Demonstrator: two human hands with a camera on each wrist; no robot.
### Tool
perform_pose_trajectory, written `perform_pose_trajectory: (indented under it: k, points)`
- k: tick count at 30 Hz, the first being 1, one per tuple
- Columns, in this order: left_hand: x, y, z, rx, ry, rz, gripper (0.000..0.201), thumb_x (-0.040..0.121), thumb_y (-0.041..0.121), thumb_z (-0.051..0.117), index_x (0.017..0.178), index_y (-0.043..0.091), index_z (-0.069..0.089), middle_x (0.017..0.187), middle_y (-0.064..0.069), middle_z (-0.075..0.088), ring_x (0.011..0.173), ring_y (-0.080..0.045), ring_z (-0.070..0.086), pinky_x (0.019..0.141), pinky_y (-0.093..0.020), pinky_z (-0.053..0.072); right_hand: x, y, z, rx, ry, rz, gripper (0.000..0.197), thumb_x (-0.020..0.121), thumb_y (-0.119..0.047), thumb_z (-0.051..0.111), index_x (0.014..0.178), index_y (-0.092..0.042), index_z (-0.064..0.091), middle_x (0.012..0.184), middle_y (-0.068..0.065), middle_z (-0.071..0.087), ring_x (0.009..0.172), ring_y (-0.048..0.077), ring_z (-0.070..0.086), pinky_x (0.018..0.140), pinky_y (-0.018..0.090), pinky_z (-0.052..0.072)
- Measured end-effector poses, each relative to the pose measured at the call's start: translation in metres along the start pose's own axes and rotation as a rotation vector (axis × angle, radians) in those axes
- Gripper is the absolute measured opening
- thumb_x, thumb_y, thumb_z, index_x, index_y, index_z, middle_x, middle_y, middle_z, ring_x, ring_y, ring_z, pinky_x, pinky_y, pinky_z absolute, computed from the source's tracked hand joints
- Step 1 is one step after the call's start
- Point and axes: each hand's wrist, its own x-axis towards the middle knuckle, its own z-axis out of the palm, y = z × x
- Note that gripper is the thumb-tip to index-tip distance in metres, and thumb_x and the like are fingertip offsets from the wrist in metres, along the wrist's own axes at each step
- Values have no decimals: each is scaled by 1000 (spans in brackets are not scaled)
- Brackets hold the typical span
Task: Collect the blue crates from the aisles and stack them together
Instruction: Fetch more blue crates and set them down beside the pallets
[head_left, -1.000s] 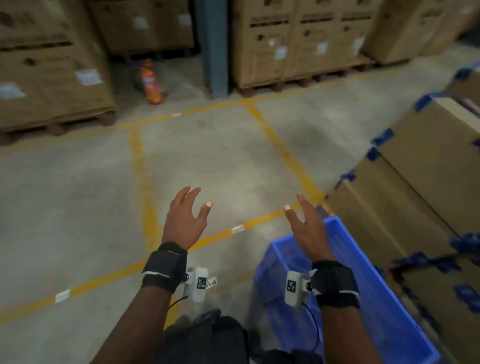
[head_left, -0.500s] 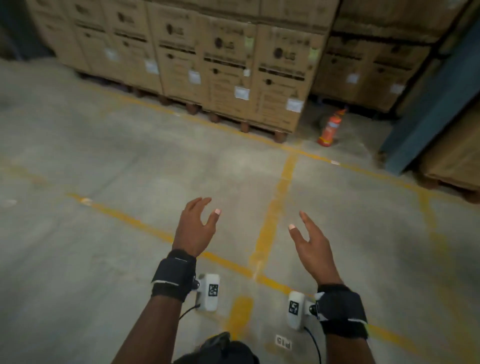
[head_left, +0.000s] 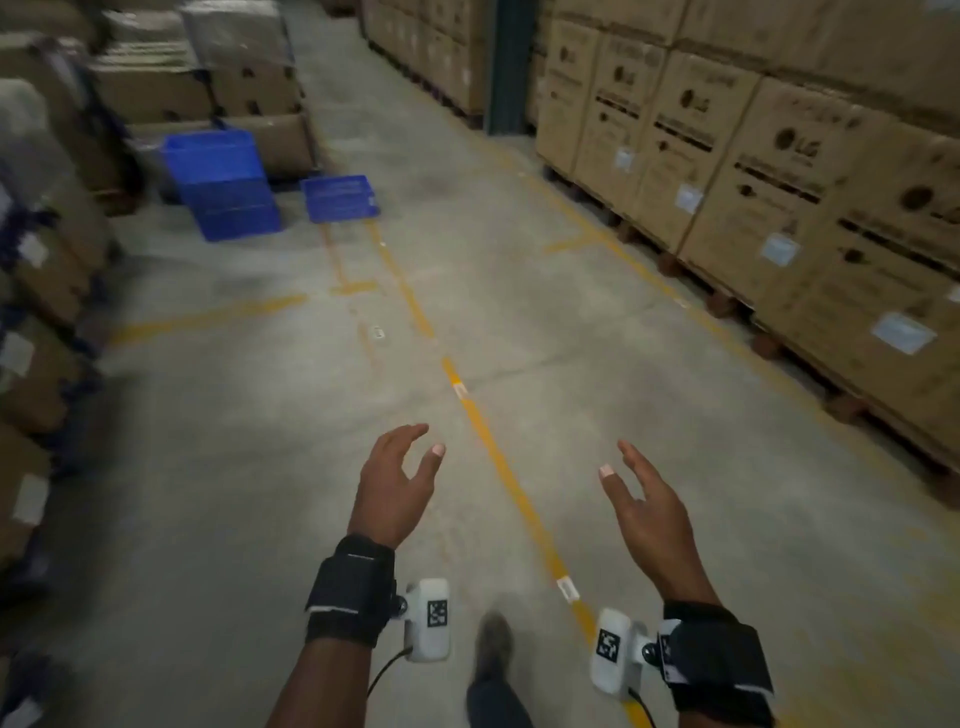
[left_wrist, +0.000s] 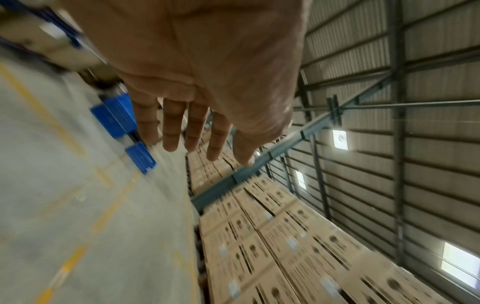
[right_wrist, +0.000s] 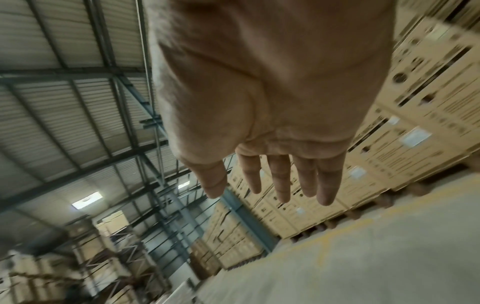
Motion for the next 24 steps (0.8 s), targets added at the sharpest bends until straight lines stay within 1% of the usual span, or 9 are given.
perform_pose_trajectory:
  k: [3,7,9,11,13,15,18,21,24]
  points:
    - [71,-31,-28,20,103,-84,36,96,40,62,129,26,64,133,6,56,123,-17,55,107,-44,45,83,-32,59,14,-97,-55,52,98,-43,59,148,-35,47,153,-10,46,140,10,41,114,31,35]
    - [160,-53,-61,52,214,-138,36,97,39,61,130,26,64,131,7,57,121,-16,56,106,-41,45,188,-88,134,17,-214,-132,53,97,-41,61,148,-30,48,152,-5,48,139,11,44,114,34,37]
    - [203,-64,-76,52,271,-170,35,97,38,62,130,26,64,131,7,57,120,-16,57,104,-38,46,238,-120,167,31,-264,-153,53,97,-41,61,147,-29,49,151,-6,49,138,9,44,112,29,37]
    - [233,-70,-88,43,319,-202,35,97,37,62,130,26,64,130,8,56,118,-15,57,102,-37,46,272,-152,193,37,-317,-160,52,98,-40,60,148,-30,49,151,-8,49,138,8,44,107,23,34]
    - [275,-81,-101,38,367,-210,35,97,36,62,130,25,64,130,9,56,117,-13,56,102,-36,46,314,-183,227,52,-381,-176,51,98,-41,59,147,-33,49,151,-10,47,138,7,43,105,22,33]
    - [325,-98,-111,29,406,-233,35,96,35,63,129,24,64,127,8,57,118,-14,56,103,-37,47,360,-203,265,65,-414,-178,49,99,-40,59,146,-34,49,152,-10,47,138,6,43,108,24,34]
    - [407,-130,-123,37,419,-254,33,96,34,63,128,23,65,123,10,55,120,-16,56,106,-39,46,428,-226,324,53,-432,-178,49,98,-40,59,146,-34,49,151,-7,49,137,7,44,109,26,35]
    - [507,-160,-140,26,412,-231,33,96,33,64,127,22,66,124,10,55,120,-16,56,106,-43,46,502,-256,385,24,-442,-195,50,98,-42,59,146,-34,49,151,-6,49,138,9,44,109,26,35]
    - [621,-179,-165,30,381,-222,33,96,35,64,127,23,66,126,8,57,118,-17,58,105,-45,47,580,-298,436,-7,-429,-197,52,98,-44,58,148,-33,47,153,-6,47,140,10,42,107,25,33]
